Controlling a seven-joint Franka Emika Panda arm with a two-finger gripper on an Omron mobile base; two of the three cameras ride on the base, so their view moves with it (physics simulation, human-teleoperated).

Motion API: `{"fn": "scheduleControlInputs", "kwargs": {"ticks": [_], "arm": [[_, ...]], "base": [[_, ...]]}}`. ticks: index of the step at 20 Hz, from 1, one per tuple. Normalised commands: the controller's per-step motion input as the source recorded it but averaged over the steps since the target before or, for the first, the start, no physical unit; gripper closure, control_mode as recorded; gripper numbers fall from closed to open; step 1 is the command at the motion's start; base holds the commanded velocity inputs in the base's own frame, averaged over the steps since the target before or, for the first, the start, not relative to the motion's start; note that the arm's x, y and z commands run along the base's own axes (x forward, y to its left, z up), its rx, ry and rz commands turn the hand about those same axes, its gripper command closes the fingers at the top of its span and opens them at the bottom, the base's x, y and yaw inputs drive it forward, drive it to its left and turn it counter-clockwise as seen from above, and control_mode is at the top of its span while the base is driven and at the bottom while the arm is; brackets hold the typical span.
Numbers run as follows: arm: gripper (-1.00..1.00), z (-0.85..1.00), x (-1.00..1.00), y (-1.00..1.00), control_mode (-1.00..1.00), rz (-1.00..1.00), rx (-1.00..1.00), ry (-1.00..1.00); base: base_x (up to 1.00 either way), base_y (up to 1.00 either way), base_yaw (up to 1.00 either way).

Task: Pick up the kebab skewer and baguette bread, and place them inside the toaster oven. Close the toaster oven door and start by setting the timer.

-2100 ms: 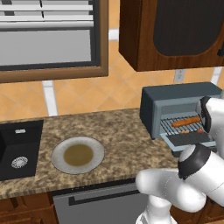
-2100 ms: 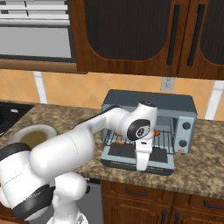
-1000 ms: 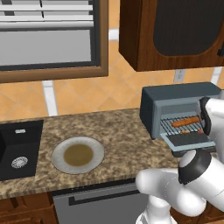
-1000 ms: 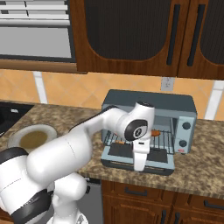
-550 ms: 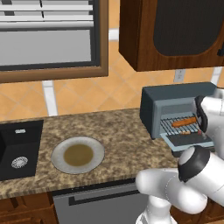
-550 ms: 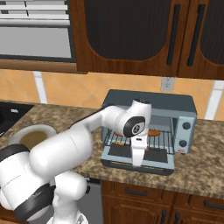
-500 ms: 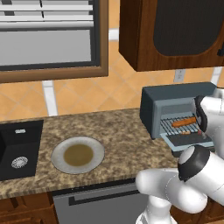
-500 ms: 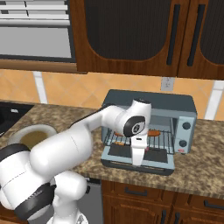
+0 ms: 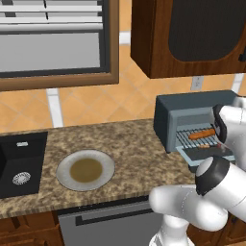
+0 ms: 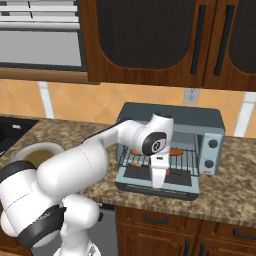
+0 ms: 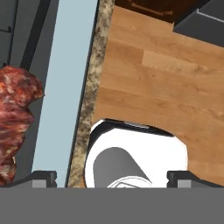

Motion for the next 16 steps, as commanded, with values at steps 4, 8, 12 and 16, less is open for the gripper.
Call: {"fn": "scheduleControlInputs", "kwargs": {"ticks": [4,8,12,16], "arm": [[-1.0,0.0,0.02,0.0,-1.0,0.01,0.02,-0.04],[-1.0,0.0,0.1,0.02,-1.0,0.01,0.02,-0.07],[-1.0,0.0,0.17,0.0,-1.0,0.01,0.0,-0.07],[-1.0,-0.02,0.08,0.0,-1.0,0.02,0.0,-0.08]], "base": [[0.0,0.0,0.0],[0.0,0.0,0.0],[0.0,0.0,0.0],[0.0,0.0,0.0]]}}
